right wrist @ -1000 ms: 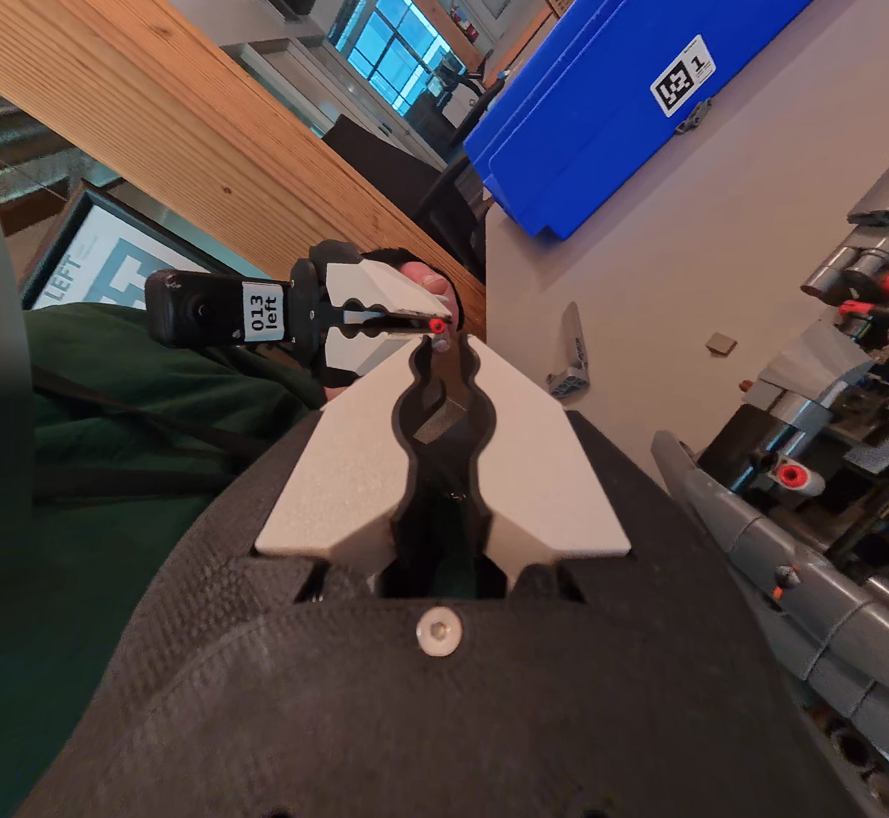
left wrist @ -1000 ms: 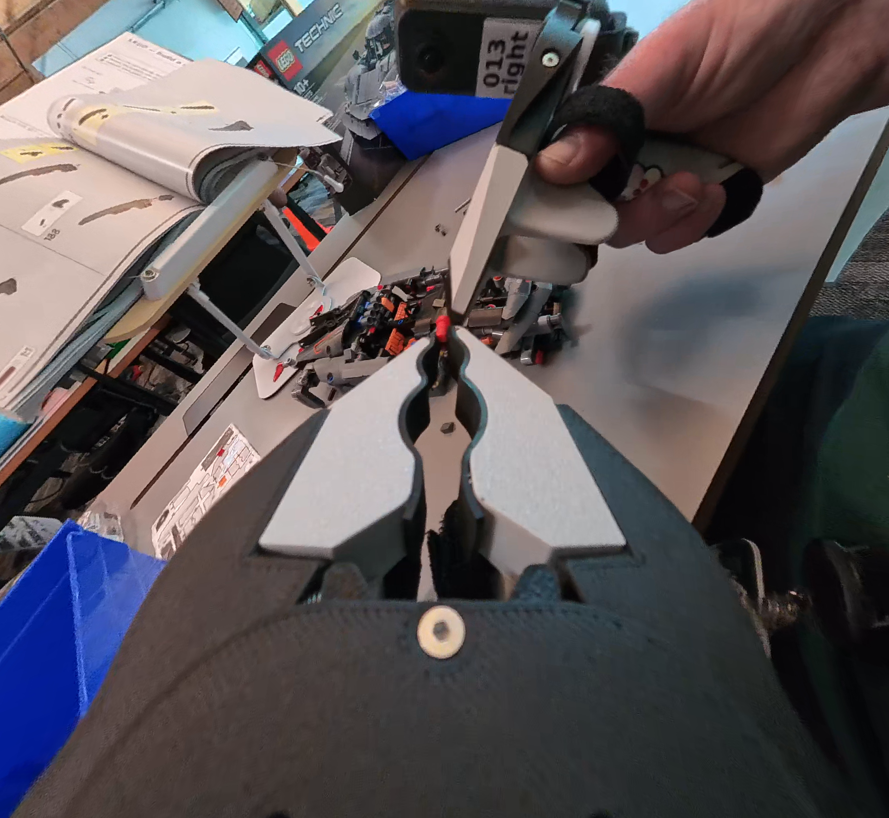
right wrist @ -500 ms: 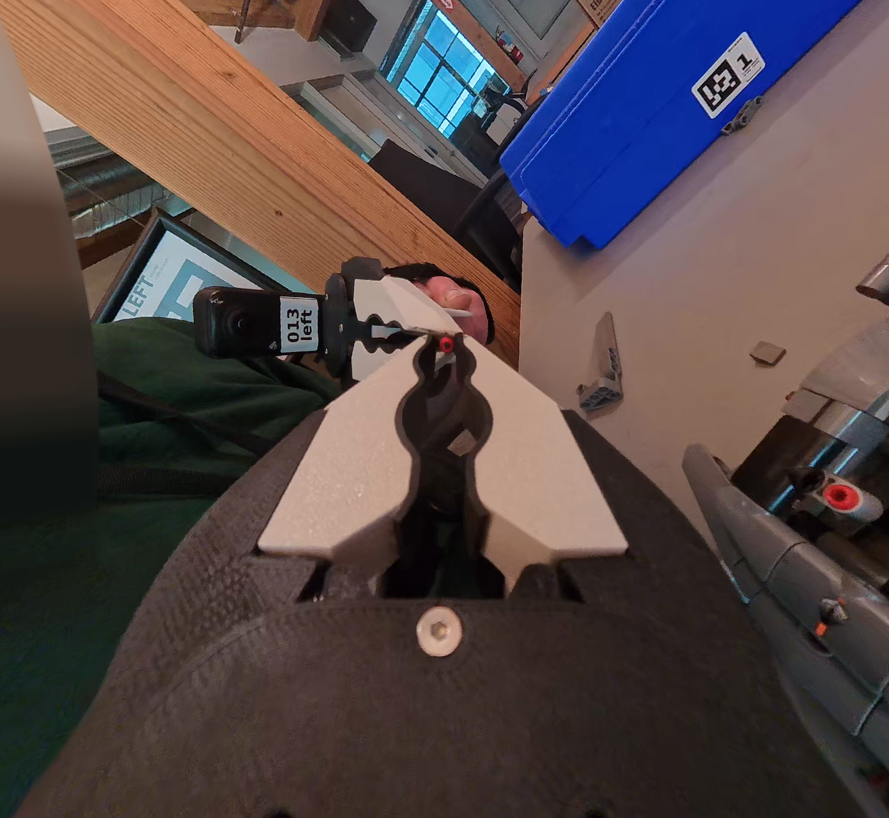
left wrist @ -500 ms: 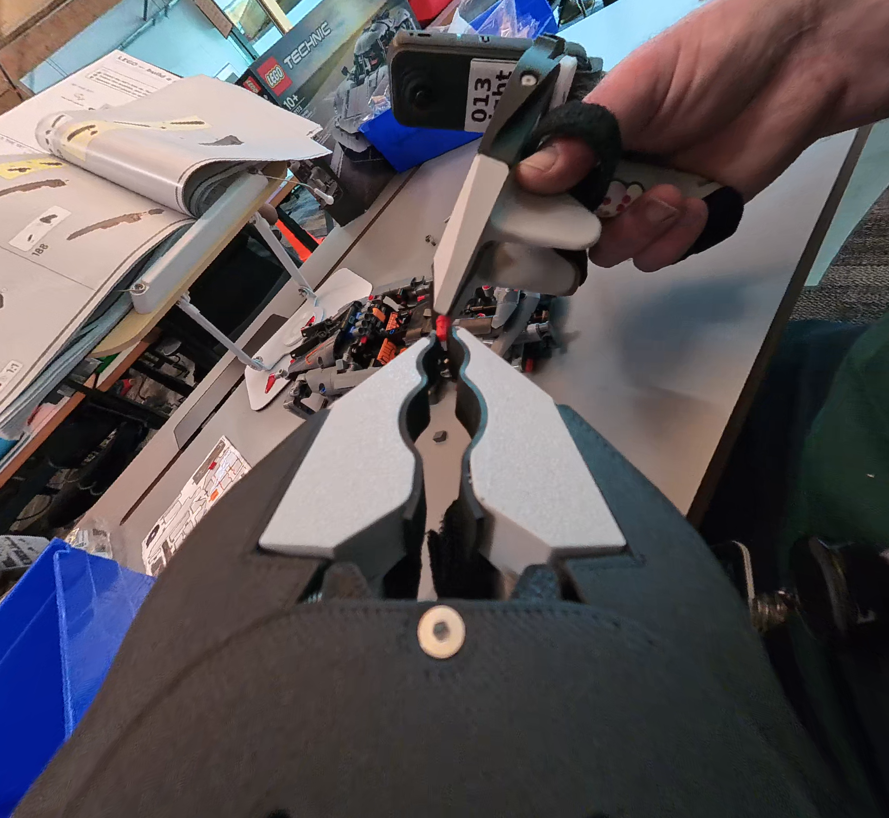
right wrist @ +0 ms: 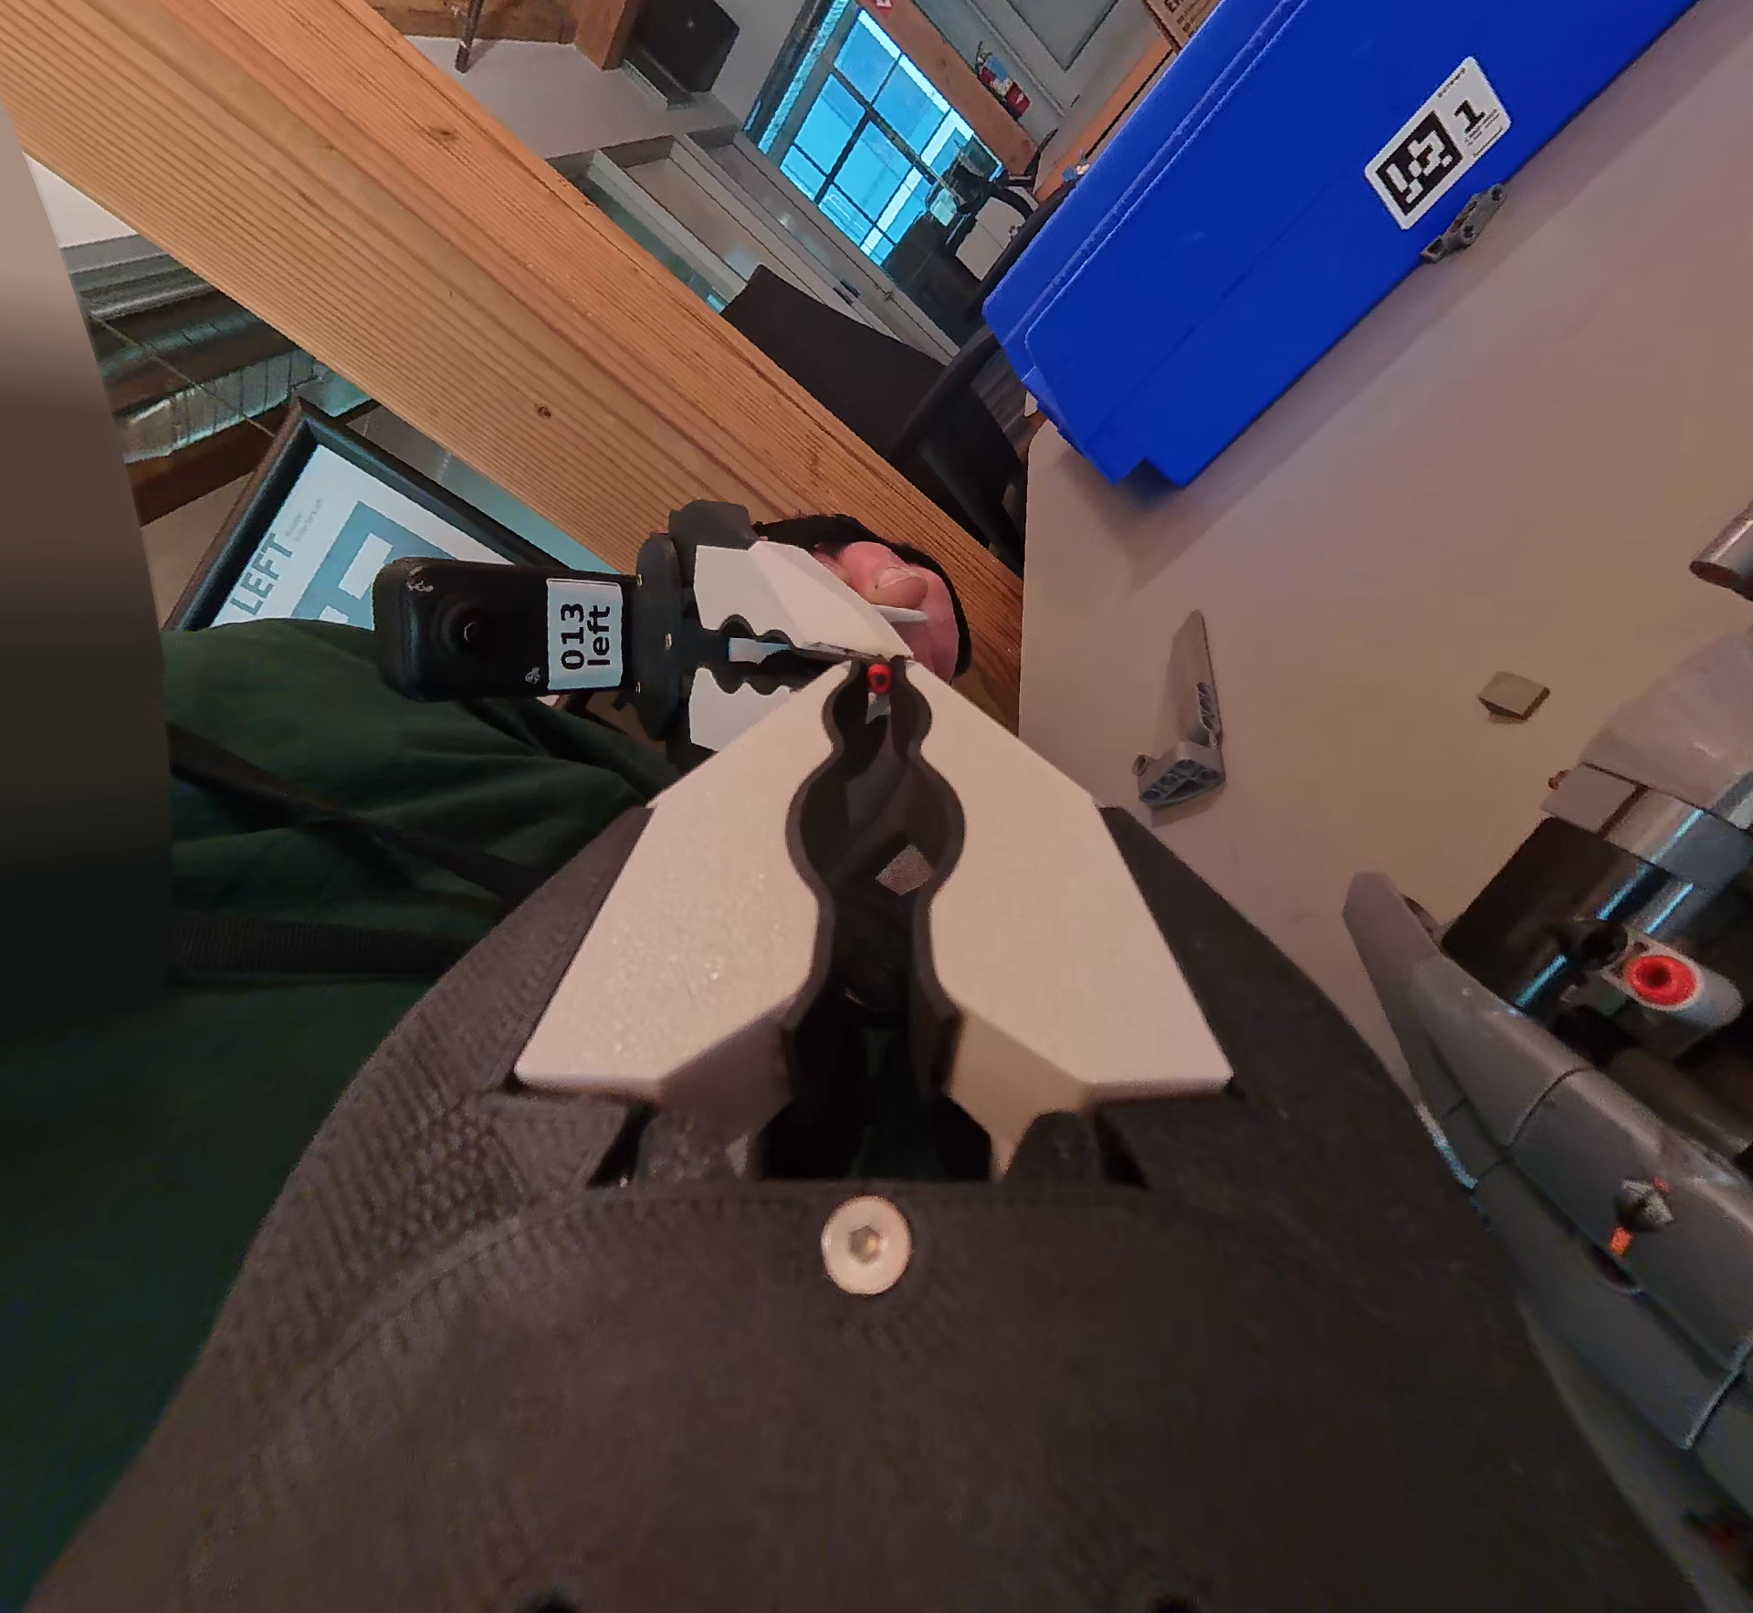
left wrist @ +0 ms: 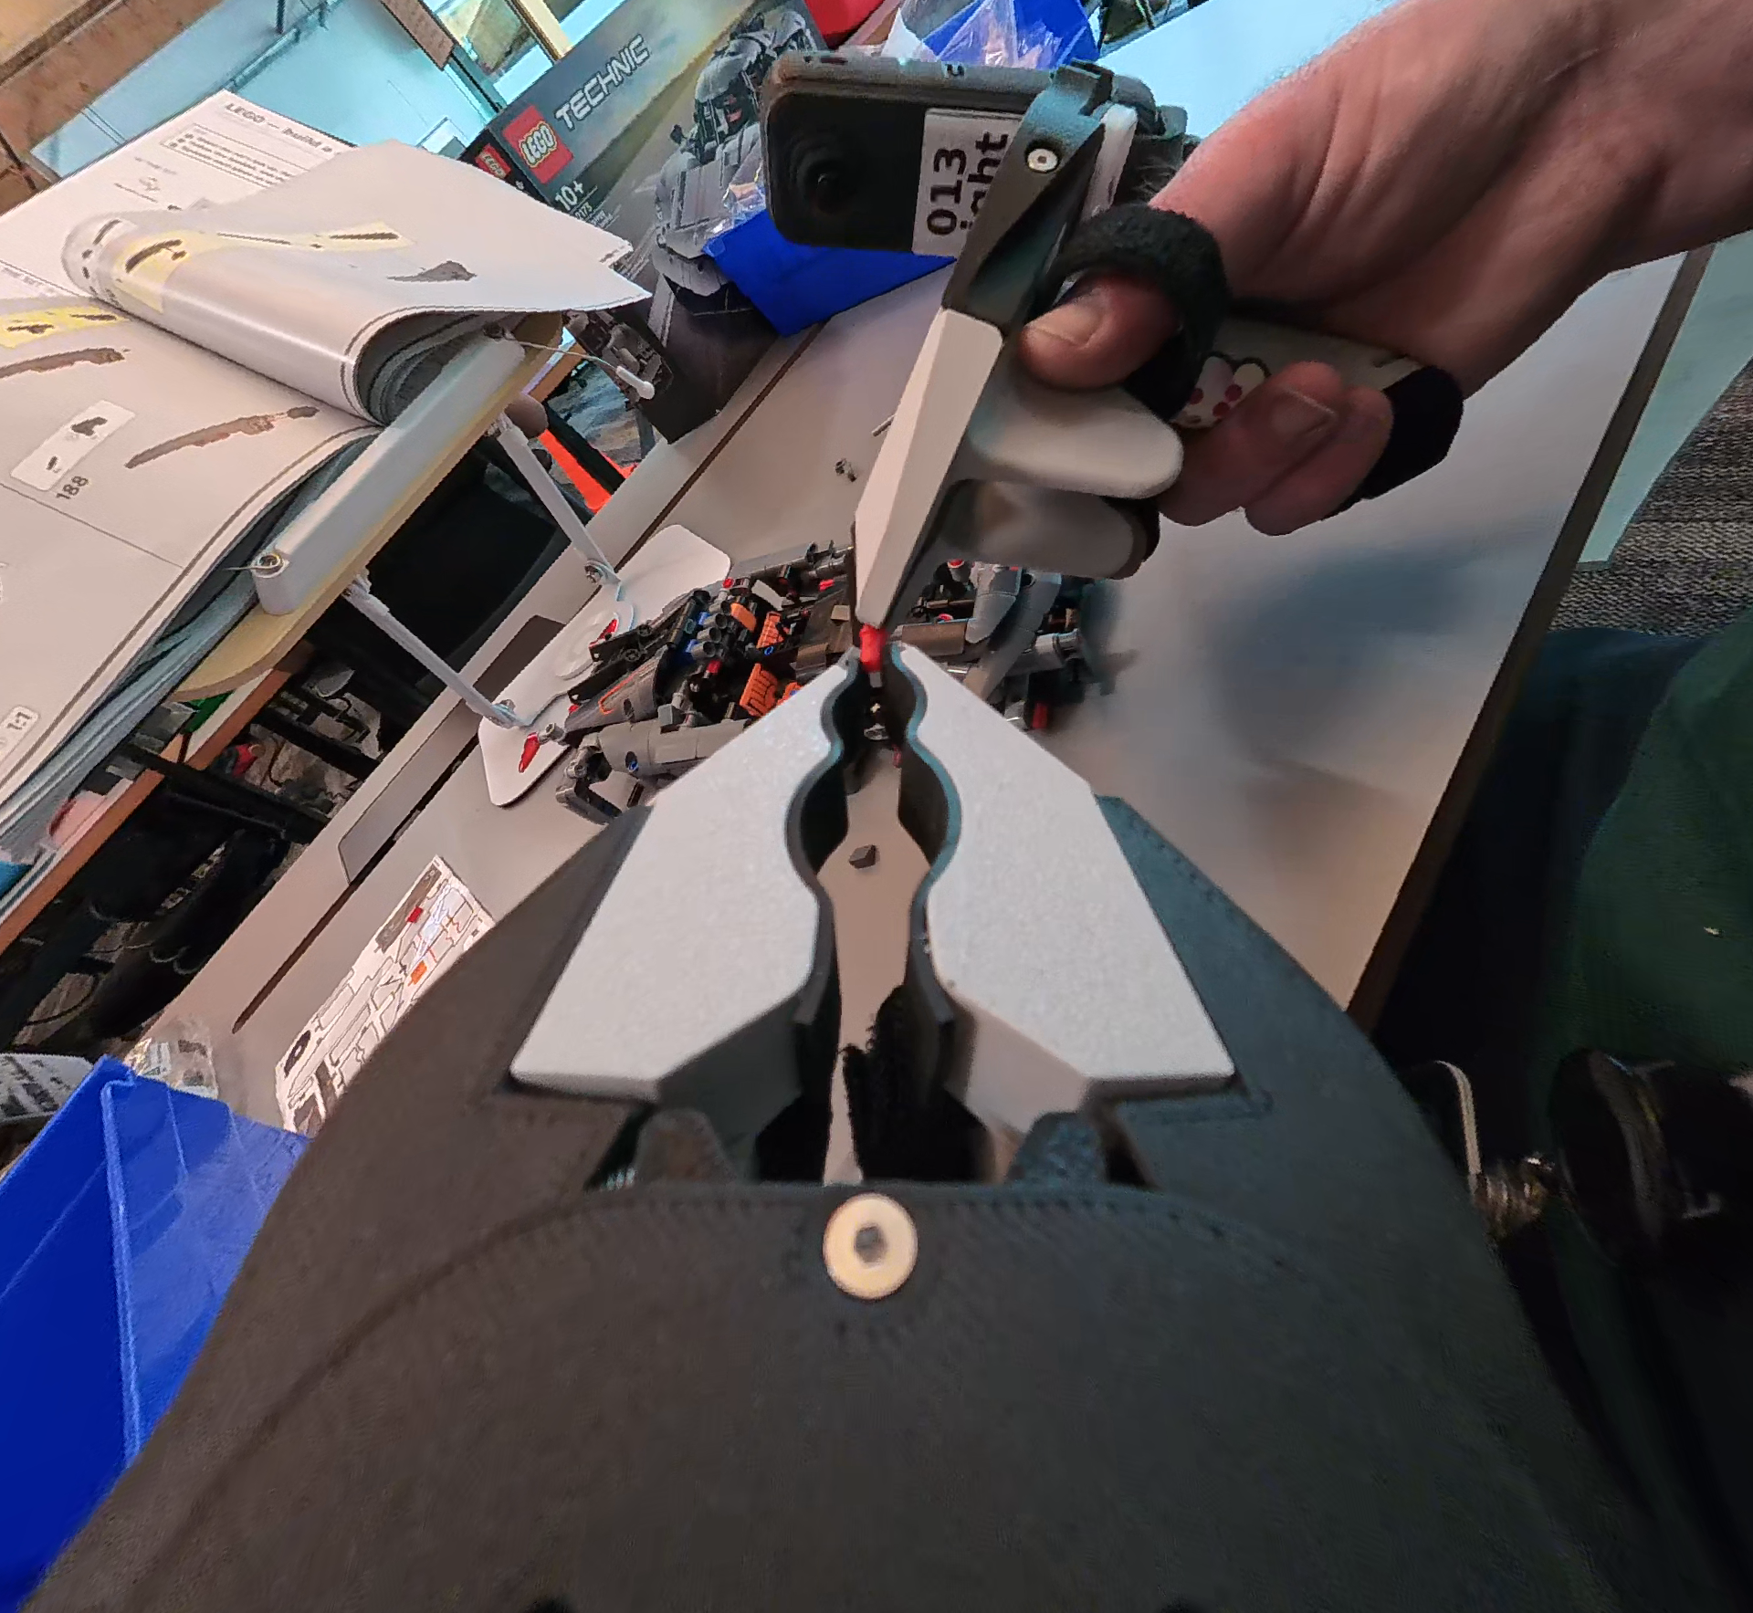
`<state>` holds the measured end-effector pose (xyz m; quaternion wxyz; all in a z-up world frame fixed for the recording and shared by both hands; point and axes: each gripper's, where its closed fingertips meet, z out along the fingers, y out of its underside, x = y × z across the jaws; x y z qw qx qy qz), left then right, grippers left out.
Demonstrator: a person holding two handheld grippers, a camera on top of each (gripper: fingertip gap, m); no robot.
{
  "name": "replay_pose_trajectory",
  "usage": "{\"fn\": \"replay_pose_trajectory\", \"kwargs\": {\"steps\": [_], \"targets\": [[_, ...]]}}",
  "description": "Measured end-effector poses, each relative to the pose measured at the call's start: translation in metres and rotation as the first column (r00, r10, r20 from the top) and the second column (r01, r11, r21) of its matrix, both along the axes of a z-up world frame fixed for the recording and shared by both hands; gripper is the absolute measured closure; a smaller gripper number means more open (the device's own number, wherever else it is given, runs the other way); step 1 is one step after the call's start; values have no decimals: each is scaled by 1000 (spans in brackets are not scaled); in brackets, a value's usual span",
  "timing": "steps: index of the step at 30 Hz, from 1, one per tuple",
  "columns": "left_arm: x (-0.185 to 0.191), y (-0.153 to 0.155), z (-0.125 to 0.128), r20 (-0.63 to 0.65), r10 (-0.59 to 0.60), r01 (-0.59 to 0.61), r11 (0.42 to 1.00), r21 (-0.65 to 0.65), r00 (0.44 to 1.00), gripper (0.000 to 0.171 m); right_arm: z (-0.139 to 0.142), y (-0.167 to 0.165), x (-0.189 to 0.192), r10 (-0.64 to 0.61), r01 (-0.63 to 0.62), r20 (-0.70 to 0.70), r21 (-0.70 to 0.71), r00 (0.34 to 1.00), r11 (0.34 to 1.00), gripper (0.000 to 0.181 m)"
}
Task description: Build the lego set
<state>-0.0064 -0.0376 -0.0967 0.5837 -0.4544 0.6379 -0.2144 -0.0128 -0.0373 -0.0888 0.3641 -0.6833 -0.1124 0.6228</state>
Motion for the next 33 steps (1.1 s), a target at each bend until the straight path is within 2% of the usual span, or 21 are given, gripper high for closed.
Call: {"fn": "replay_pose_trajectory", "kwargs": {"steps": [6, 9, 13, 16, 19, 23, 29, 33], "targets": [[-1, 4, -1, -5, 22, -22, 998, -66, 1000, 169, -1, 2, 1, -31, 30, 27, 26, 999, 999, 180], [-17, 16, -9, -46, 113, -119, 981, -151, 993, 149, -1, 5, 6, -70, 68, 36, 46, 997, 997, 179], [-49, 31, -48, -212, 241, -302, 893, -333, 947, 127, -14, 4, 8, -96, 88, 126, 64, 987, 994, 179], [-63, 34, -72, -304, 294, -401, 824, -400, 906, 114, -20, 5, 8, -110, 100, 153, 73, 982, 992, 179], [-59, 34, -85, -354, 313, -445, 803, -397, 881, 112, -24, 4, 7, -108, 95, 169, 81, 980, 992, 179], [-47, 33, -93, -392, 332, -474, 807, -353, 858, 125, -31, 2, 6, -101, 86, 199, 84, 975, 993, 180], [-37, 30, -105, -451, 335, -487, 828, -278, 827, 156, -35, 1, 5, -90, 73, 201, 92, 975, 993, 181], [-33, 28, -107, -472, 307, -464, 847, -259, 826, 157, -38, 0, 6, -90, 73, 200, 93, 976, 993, 180]]}}
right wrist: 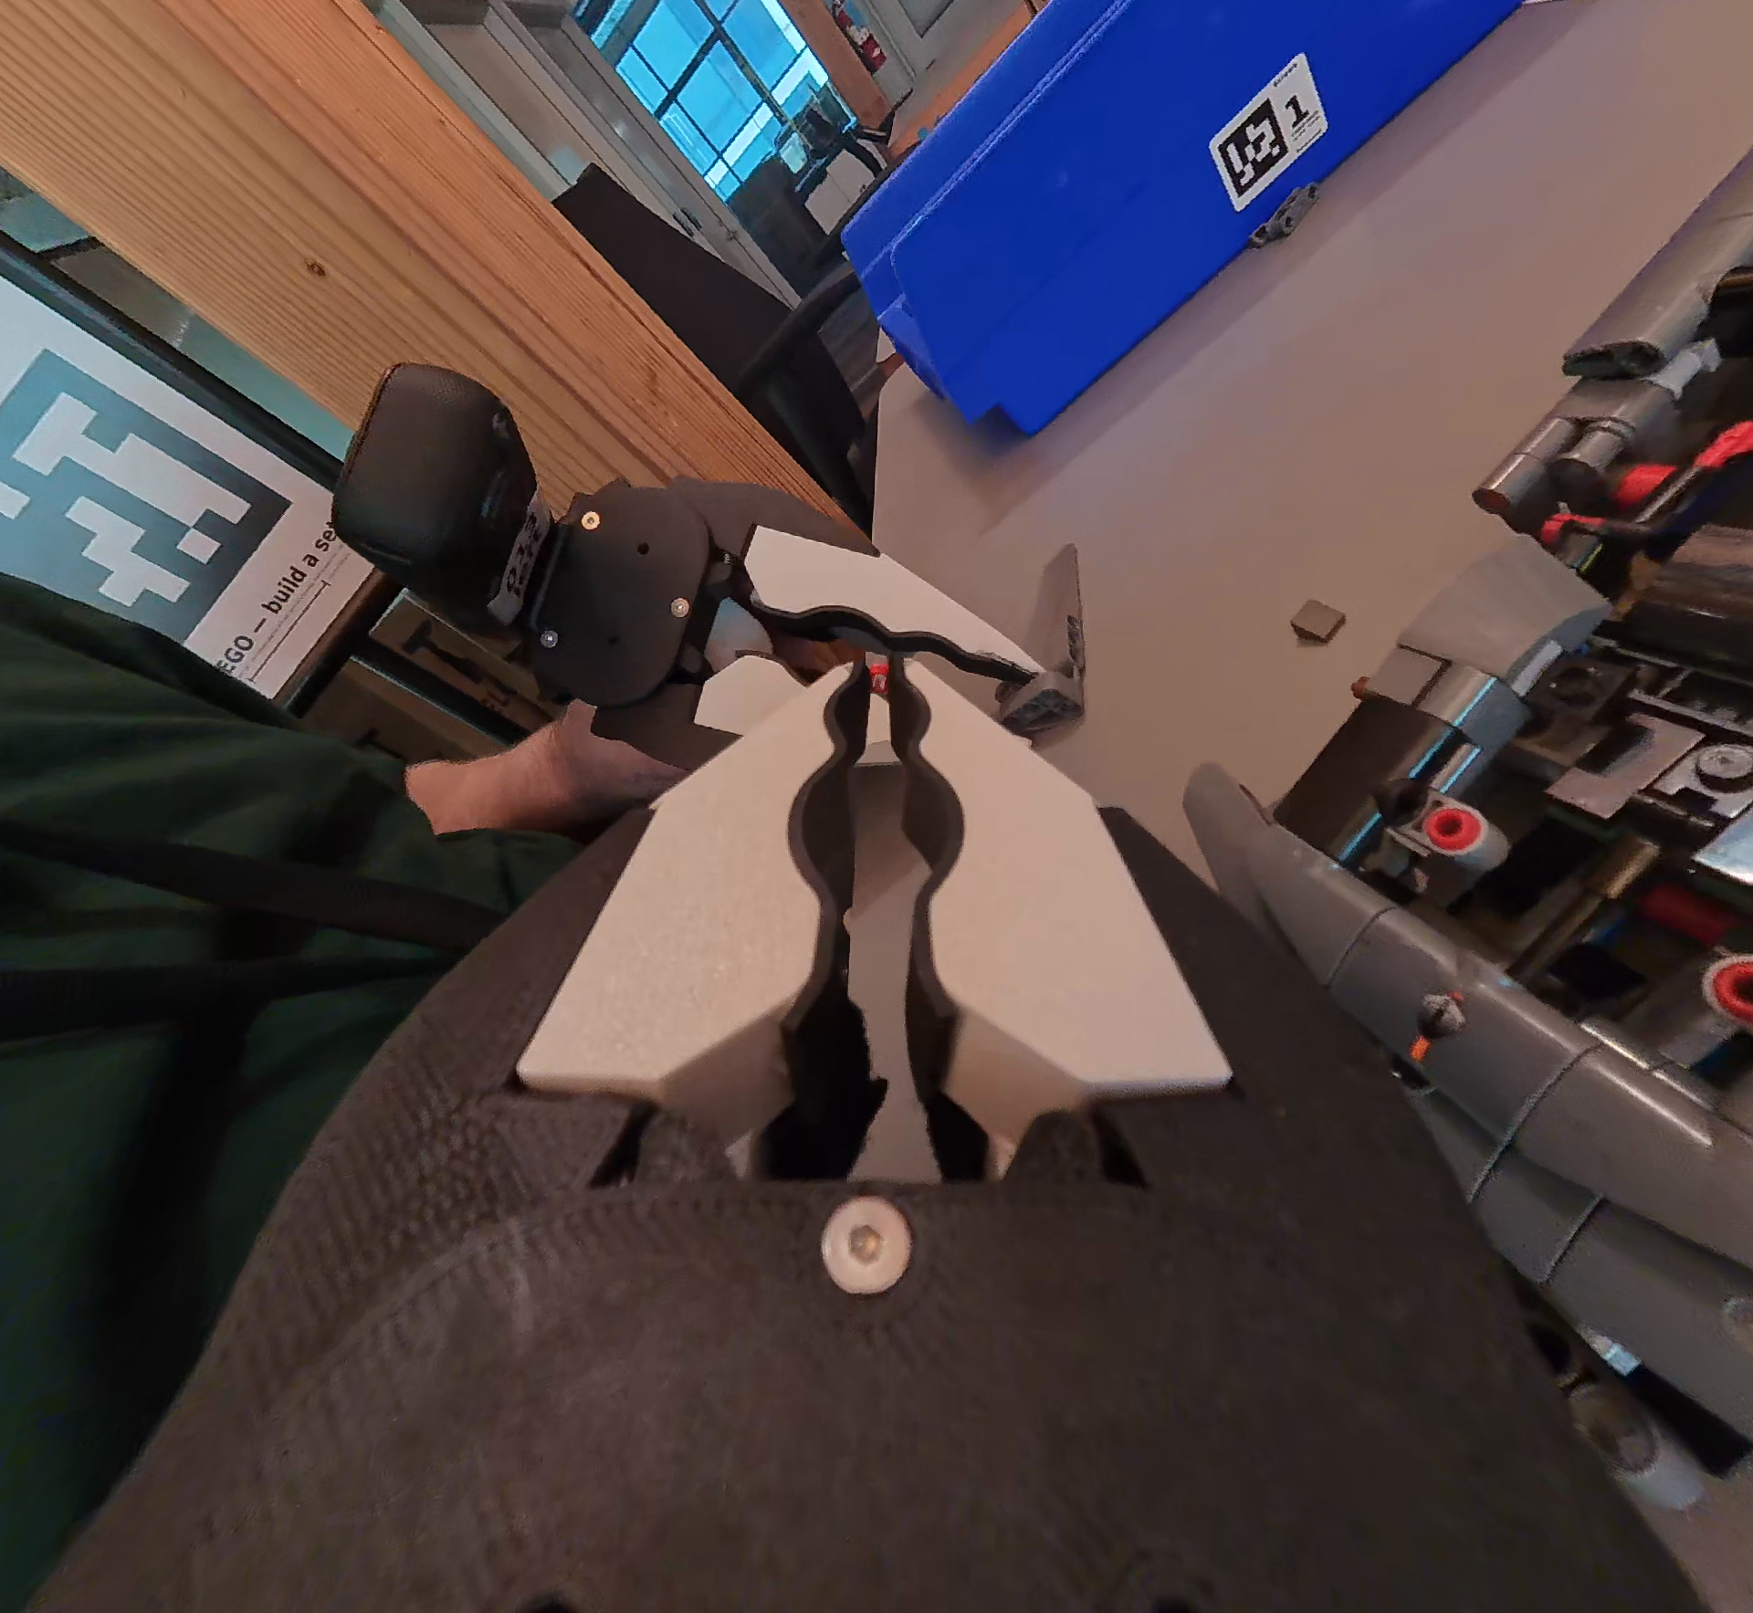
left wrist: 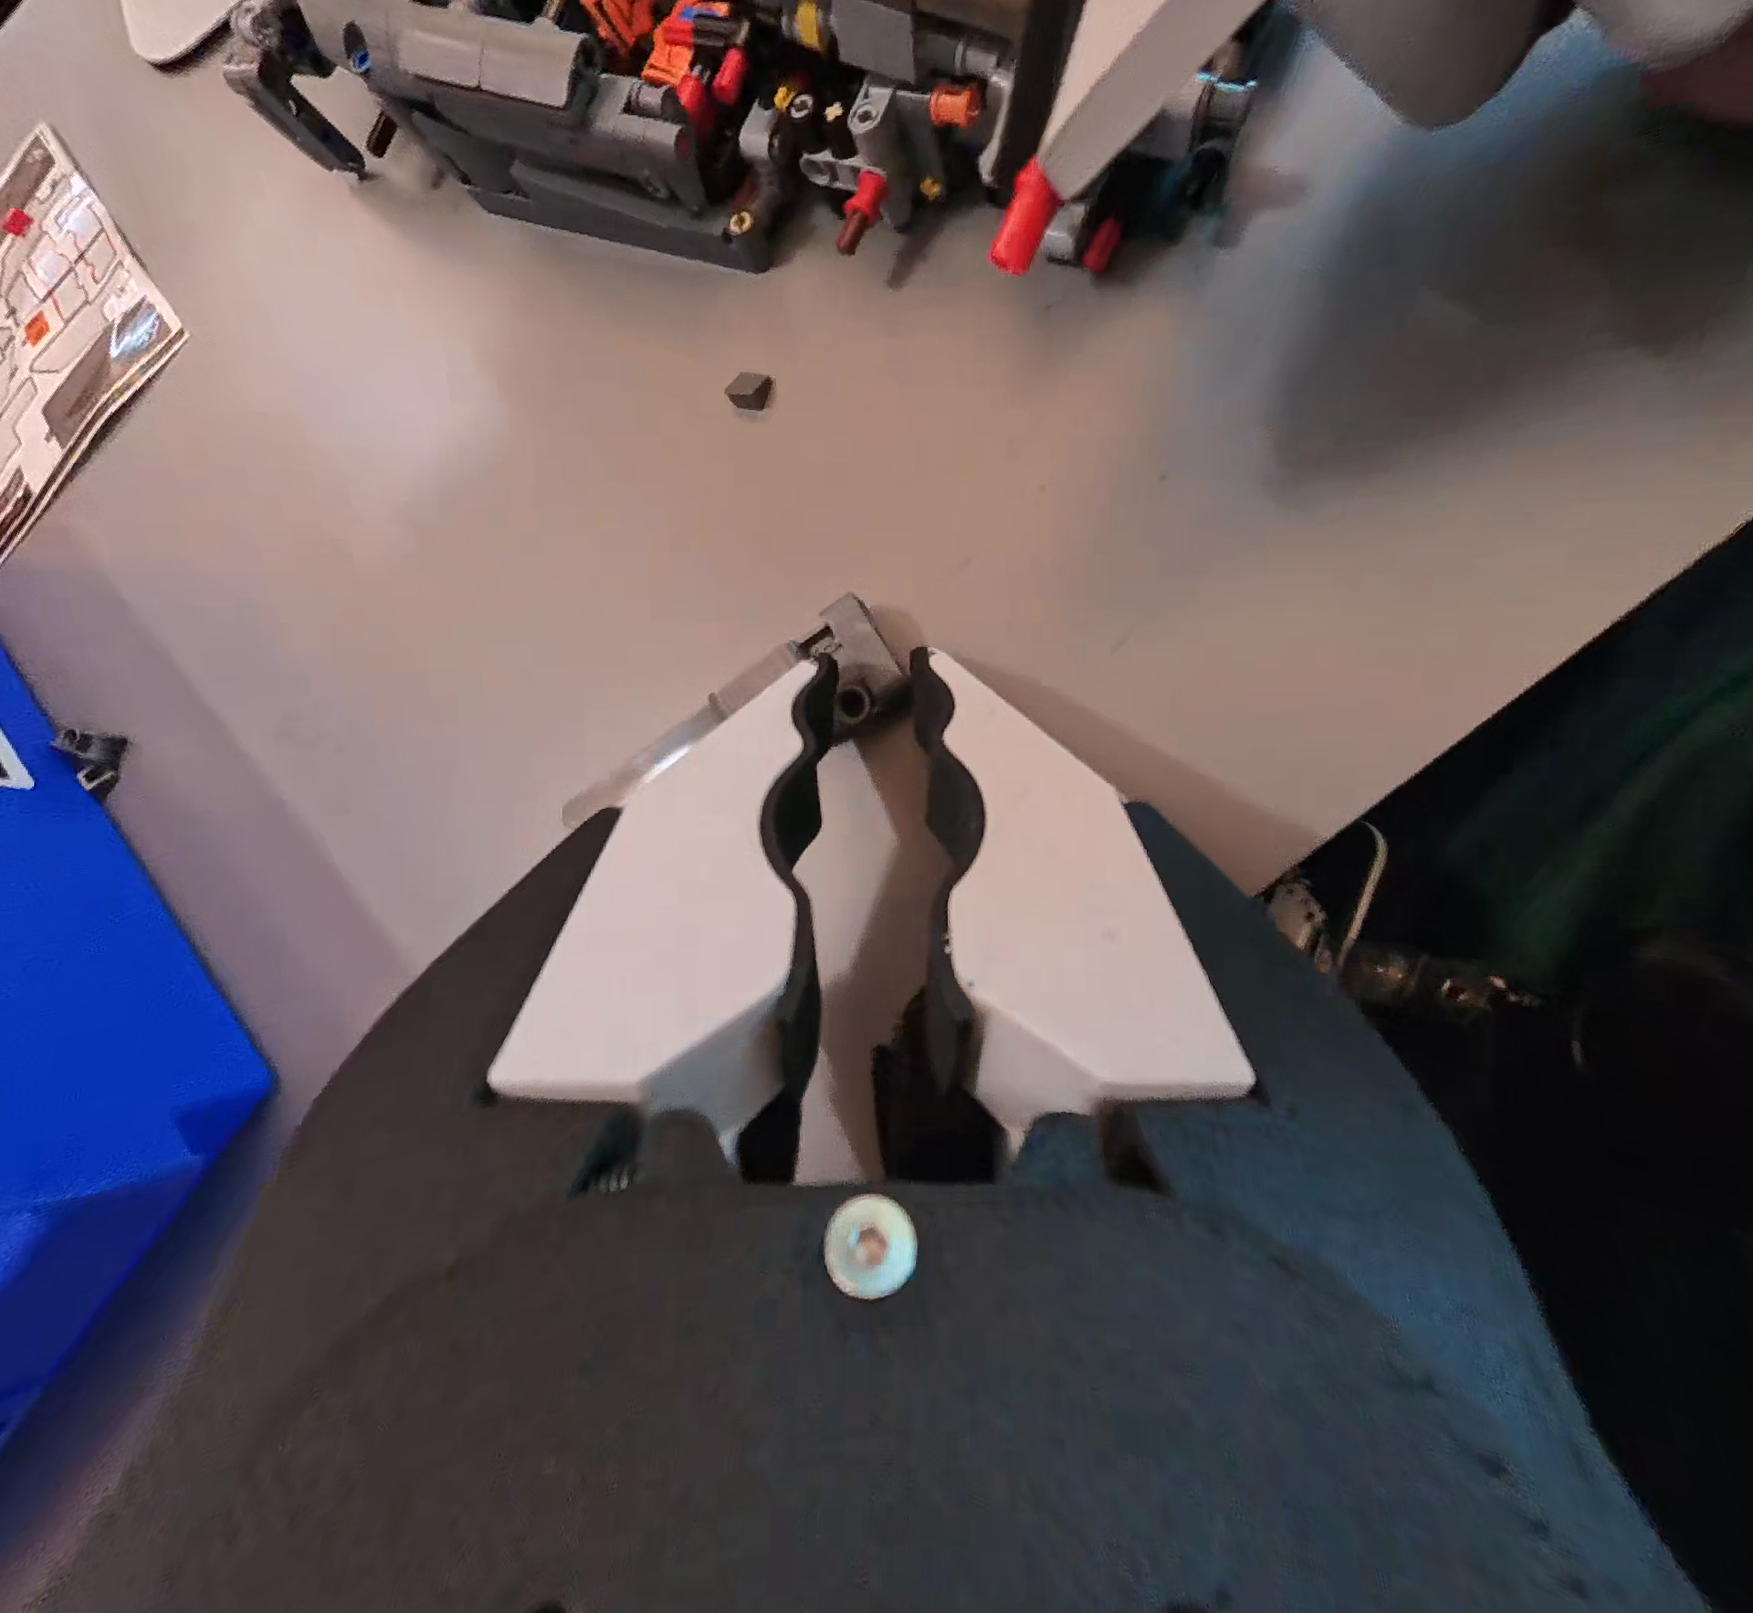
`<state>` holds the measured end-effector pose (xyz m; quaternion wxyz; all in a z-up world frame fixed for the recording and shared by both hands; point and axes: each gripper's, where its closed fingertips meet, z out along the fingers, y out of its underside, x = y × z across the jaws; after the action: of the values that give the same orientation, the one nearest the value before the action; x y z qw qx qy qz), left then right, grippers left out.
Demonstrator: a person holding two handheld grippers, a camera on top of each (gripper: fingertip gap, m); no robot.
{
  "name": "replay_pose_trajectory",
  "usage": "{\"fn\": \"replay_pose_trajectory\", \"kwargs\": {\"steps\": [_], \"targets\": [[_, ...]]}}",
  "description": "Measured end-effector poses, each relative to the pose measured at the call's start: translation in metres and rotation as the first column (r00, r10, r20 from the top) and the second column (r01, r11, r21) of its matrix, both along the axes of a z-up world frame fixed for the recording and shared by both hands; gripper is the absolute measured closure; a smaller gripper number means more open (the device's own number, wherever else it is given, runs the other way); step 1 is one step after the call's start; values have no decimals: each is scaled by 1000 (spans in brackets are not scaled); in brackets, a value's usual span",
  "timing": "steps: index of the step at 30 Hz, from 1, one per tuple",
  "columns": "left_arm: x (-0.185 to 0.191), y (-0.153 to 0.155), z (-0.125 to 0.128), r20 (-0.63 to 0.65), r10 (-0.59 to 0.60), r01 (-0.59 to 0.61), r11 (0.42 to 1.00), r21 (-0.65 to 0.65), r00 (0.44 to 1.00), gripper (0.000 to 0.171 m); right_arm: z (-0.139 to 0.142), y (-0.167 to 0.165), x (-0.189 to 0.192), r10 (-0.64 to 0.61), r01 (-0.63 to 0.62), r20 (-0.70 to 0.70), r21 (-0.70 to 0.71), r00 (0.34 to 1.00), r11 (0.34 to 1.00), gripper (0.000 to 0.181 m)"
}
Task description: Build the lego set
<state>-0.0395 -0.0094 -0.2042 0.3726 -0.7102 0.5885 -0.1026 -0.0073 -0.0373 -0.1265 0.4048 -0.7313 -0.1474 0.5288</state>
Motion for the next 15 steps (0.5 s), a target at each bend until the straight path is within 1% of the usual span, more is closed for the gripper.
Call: {"fn": "replay_pose_trajectory", "kwargs": {"steps": [3, 6, 7, 9, 10, 12, 15], "targets": [[1, -11, 0, -6, -118, 118, 993, 3, 993, 157, 0, -1, 0, 4, -4, -2, 1, 1000, 1000, 180], [-7, -27, 0, -12, -286, 287, 958, 25, 958, 157, -1, 0, 1, 5, -5, 0, -3, 1000, 1000, 180], [-11, -30, 0, -4, -317, 317, 948, 13, 948, 156, -2, 0, 0, 7, -7, 1, -7, 1000, 1000, 180], [-18, -26, 1, 23, -270, 270, 962, -42, 963, 140, -3, 0, -1, 11, -11, 9, -10, 1000, 1000, 180], [-20, -25, 1, 22, -255, 256, 964, -68, 967, 139, -4, 0, -2, 14, -14, 14, -12, 1000, 1000, 180], [-19, -24, 2, 8, -250, 250, 967, -45, 968, 142, -6, 1, -4, 19, -18, 22, -15, 1000, 1000, 179], [-9, -32, 3, 23, -254, 255, 965, -62, 967, 142, -7, 3, -6, 20, -19, 33, -19, 999, 1000, 179]]}}
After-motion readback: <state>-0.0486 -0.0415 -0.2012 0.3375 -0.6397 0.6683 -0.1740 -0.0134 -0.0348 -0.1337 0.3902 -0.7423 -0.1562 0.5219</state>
